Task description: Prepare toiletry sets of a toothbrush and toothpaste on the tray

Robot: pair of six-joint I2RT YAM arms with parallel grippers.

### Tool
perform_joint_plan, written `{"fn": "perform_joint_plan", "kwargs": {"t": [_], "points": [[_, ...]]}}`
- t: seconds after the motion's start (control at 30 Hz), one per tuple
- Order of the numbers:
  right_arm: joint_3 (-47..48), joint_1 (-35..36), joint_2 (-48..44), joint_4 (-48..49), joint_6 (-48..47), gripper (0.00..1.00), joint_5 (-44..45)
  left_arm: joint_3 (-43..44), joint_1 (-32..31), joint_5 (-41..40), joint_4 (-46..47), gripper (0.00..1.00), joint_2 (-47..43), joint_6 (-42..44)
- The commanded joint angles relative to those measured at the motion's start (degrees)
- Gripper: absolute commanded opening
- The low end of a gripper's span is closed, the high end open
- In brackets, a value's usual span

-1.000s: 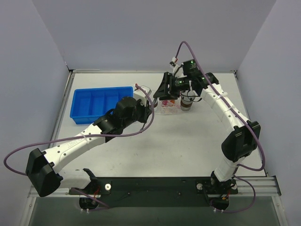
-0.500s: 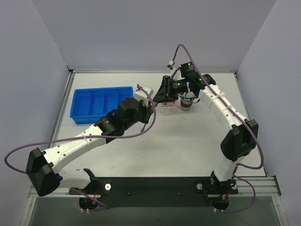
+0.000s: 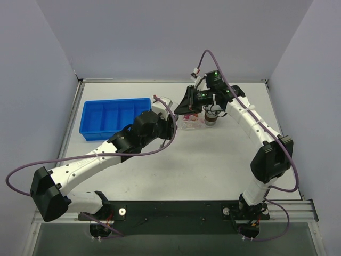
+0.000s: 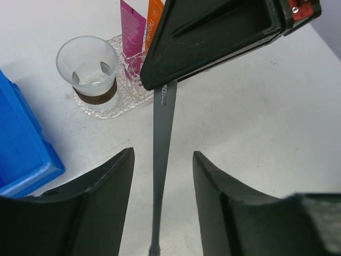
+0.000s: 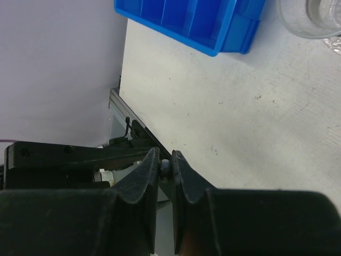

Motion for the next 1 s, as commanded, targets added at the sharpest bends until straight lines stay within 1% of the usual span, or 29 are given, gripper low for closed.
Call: {"fn": "perform_joint_plan", "kwargs": {"t": [0.0,0.03,0.07,0.1,0.13,0.17,0.2,0.23,0.3,0.33,0.37,0.43,0.5,0.6,0.73,0.8,0.83,0.97], "points": [[-5.0,-4.2,-4.8,9.1,5.8,0.00,-2.6,1.7,1.5,0.4,4.0,0.63,-2.6,-5.1],[-6.1,-5.1,-5.6,11.4,7.7,0.00,-3.4,1.2,2.5,3.6,4.5,0.66,-3.7,-6.4],[-7.3,-5.8,-6.2,16.4,9.1,0.00,-4.1,0.0,3.5,6.3,5.2,0.67,-4.3,-9.1],[-8.3,-6.5,-7.4,18.7,11.9,0.00,-5.5,-0.6,6.0,8.6,7.0,0.68,-4.9,-10.7],[-9.5,-7.8,-7.9,20.6,12.9,0.00,-6.0,-1.5,7.3,13.0,8.2,0.68,-6.3,-13.7],[-9.7,-8.3,-8.4,23.4,13.4,0.00,-6.5,-3.1,8.6,15.4,8.7,0.69,-6.9,-15.0],[-9.6,-8.7,-9.1,24.1,13.9,0.00,-6.9,-3.9,9.8,17.3,12.4,0.70,-7.7,-16.1],[-9.4,-9.4,-9.3,24.7,13.9,0.00,-7.7,-4.6,11.9,20.9,13.3,0.70,-8.9,-18.1],[-9.3,-10.1,-10.2,26.9,14.4,0.00,-8.7,-5.8,14.1,25.0,14.8,0.70,-9.6,-20.1],[-9.3,-10.8,-10.4,29.2,15.5,0.00,-9.8,-6.1,16.7,27.0,15.0,0.71,-9.8,-22.0],[-9.6,-11.1,-10.6,30.3,16.0,0.00,-10.3,-6.2,17.8,31.1,15.2,0.71,-9.9,-23.0],[-10.0,-11.6,-11.5,33.9,17.8,0.00,-11.3,-7.2,20.2,34.4,16.8,0.71,-10.2,-25.4],[-10.7,-12.0,-12.2,36.4,19.0,0.00,-12.3,-8.0,21.3,38.5,18.5,0.70,-10.0,-26.9],[-11.4,-12.3,-12.6,40.7,21.6,0.00,-13.5,-8.3,22.2,42.1,20.5,0.70,-8.9,-29.1],[-12.9,-12.3,-12.8,47.4,25.5,0.00,-14.6,-8.4,22.8,43.8,22.4,0.70,-7.9,-31.1],[-13.2,-12.3,-12.8,48.0,25.9,0.00,-14.7,-8.9,23.1,45.0,25.7,0.69,-7.4,-32.3],[-13.3,-12.3,-12.9,48.3,25.9,0.00,-14.7,-8.9,23.1,45.7,26.3,0.68,-7.4,-32.7],[-13.4,-12.3,-13.0,48.5,26.1,0.00,-14.7,-9.0,23.3,46.8,27.7,0.53,-6.9,-33.2]]}}
